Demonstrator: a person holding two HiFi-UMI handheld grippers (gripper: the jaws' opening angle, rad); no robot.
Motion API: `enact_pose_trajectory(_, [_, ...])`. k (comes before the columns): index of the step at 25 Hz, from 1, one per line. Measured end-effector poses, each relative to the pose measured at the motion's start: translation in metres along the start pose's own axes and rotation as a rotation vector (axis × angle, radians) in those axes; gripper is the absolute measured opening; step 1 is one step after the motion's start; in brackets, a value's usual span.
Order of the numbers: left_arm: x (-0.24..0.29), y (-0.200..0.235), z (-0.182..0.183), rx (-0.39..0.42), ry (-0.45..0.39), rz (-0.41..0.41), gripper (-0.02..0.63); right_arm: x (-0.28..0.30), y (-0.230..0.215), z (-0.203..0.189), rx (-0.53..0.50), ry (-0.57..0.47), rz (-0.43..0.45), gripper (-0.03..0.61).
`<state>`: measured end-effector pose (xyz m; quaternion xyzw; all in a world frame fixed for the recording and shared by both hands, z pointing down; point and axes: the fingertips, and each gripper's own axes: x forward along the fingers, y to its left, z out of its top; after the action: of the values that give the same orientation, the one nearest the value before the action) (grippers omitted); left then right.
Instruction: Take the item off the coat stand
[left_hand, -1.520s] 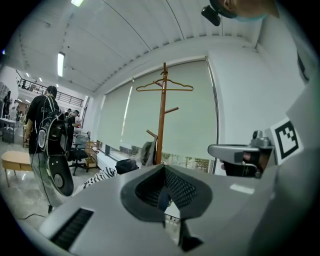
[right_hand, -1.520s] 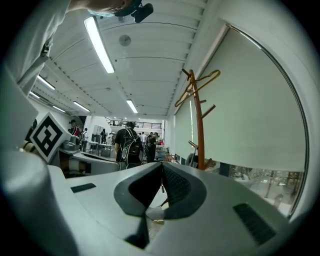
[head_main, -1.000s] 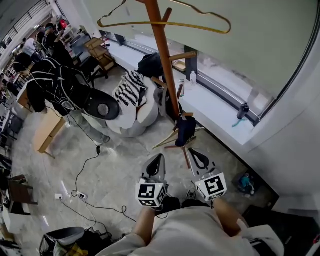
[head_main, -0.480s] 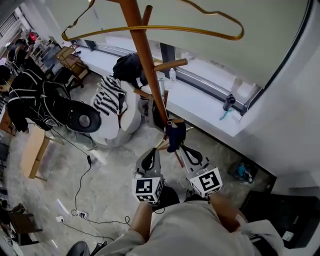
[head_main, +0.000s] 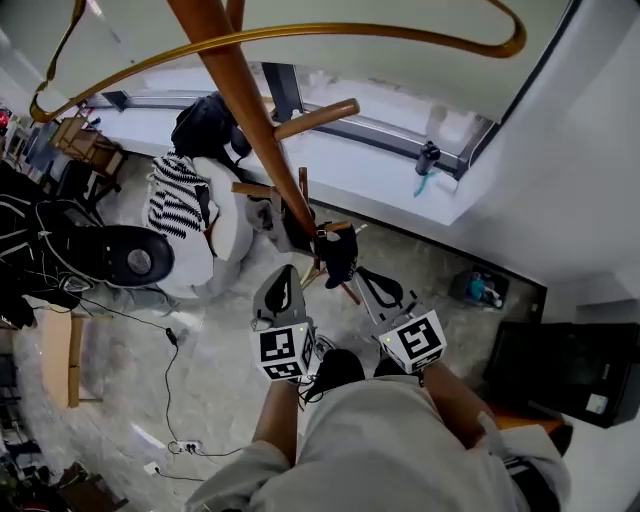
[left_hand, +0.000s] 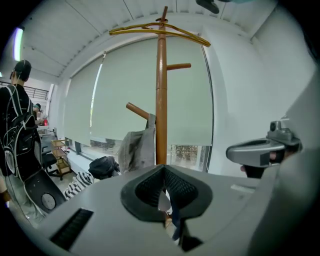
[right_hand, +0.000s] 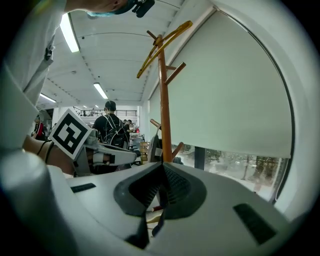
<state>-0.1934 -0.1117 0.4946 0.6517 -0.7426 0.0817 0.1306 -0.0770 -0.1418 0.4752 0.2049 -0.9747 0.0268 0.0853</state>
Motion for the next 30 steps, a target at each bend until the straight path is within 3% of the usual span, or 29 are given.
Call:
enact_pose_trajectory(6, [0.019,0.016,0.001,0.075,0.028,-0.006,0.011,0.013,-0.003,-0.012,0.047,0.04,-0.06,0.005])
enact_pose_trajectory(13, [0.028,0.027,0.002,0.208,0.029,0.092,0.027,0.014,0.005,-0.031,0.059,0.066,-0.09,0.005])
enact_pose_trajectory(15, [0.035,0.028,0.0,0.195,0.04,0.081,0.107,0.01,0.006,-0.03,0.055,0.069,-0.106,0.005])
enact_pose_trajectory(19, [0.052,0.03,-0.005,0.129,0.049,0.058,0.192,-0.004,-0.003,-0.032,0.051,0.079,-0.161,0.005])
enact_pose_trajectory(30, [0.087,0.038,-0.017,0.182,0.108,0.03,0.196,-0.037,-0.029,-0.042,0.072,0.08,-0.295,0.005])
